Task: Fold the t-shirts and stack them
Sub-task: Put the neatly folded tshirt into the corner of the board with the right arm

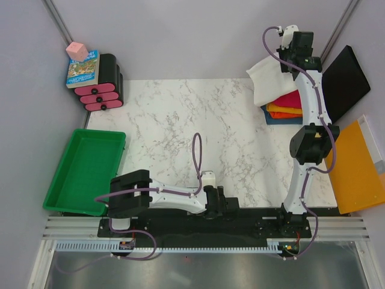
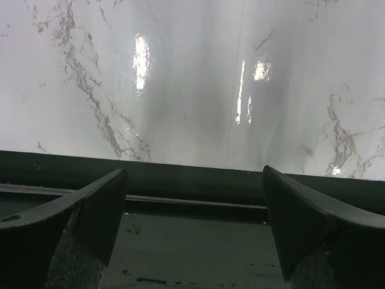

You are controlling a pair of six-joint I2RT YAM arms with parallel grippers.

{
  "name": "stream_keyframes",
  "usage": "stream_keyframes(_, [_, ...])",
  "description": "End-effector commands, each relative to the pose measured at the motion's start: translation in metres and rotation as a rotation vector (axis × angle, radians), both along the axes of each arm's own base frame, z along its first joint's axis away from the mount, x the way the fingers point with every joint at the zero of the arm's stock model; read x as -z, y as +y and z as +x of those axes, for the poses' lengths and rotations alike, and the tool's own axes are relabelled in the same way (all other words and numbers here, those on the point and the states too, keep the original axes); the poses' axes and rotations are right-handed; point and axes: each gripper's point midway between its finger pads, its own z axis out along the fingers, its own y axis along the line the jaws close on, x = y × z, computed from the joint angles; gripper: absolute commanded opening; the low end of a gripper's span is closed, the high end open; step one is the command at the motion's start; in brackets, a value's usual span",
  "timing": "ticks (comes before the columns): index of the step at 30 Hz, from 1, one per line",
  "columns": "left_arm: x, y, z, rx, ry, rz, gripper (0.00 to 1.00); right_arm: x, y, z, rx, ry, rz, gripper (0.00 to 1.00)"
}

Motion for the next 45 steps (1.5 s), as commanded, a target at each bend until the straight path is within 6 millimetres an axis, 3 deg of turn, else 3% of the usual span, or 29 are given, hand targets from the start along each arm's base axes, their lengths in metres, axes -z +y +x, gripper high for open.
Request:
stream_keyframes(1, [-0.001,-0.015,0.0,-0.029,-0.021,-0.032,1.0,-0.087,-0.008,-0.009,0.021,-0.217,-0.003,0.0])
stream_keyframes(6, [-0.003,-0.021,-0.002,-0.012,-0.019,-0.034,0.99,-0.077,-0.038,-0.007,0.082,-0.207,0.011,0.0])
stream_keyframes(13, [-0.002,-0.019,-0.005,-0.014,-0.011,-0.034,1.0,-0.05,-0.058,-0.006,0.101,-0.165,0.03,0.0])
stream_keyframes(17, [-0.002,-0.021,-0.006,-0.008,-0.005,-0.034,1.0,-0.067,-0.04,-0.016,0.02,-0.205,0.081,0.0])
stream_keyframes(23, [-0.003,-0.028,-0.007,-0.004,-0.007,-0.042,1.0,-0.109,-0.006,-0.026,-0.048,-0.278,0.079,0.0])
stream_keyframes(28, [-0.029,-0.02,0.008,-0.05,-0.13,-0.117,1.0,-0.128,0.008,-0.033,-0.068,-0.307,0.08,0.0])
stream_keyframes(30, [-0.041,-0.012,0.021,-0.082,-0.154,-0.147,1.0,-0.129,0.008,-0.034,-0.068,-0.307,0.077,0.0])
stream_keyframes(34, [-0.042,0.018,0.042,-0.122,-0.159,-0.109,1.0,-0.134,0.009,-0.034,-0.063,-0.314,0.08,0.0])
stream_keyframes(39, [-0.041,0.036,0.061,-0.146,-0.16,-0.066,1.0,-0.136,0.007,-0.03,-0.046,-0.32,0.074,0.0])
stream_keyframes(42, [-0.041,0.037,0.063,-0.138,-0.159,-0.054,1.0,-0.126,0.002,-0.025,-0.027,-0.303,0.058,0.0])
stream_keyframes(45, [-0.038,0.038,0.06,-0.154,-0.143,-0.062,1.0,-0.105,-0.004,-0.017,0.001,-0.269,0.045,0.0])
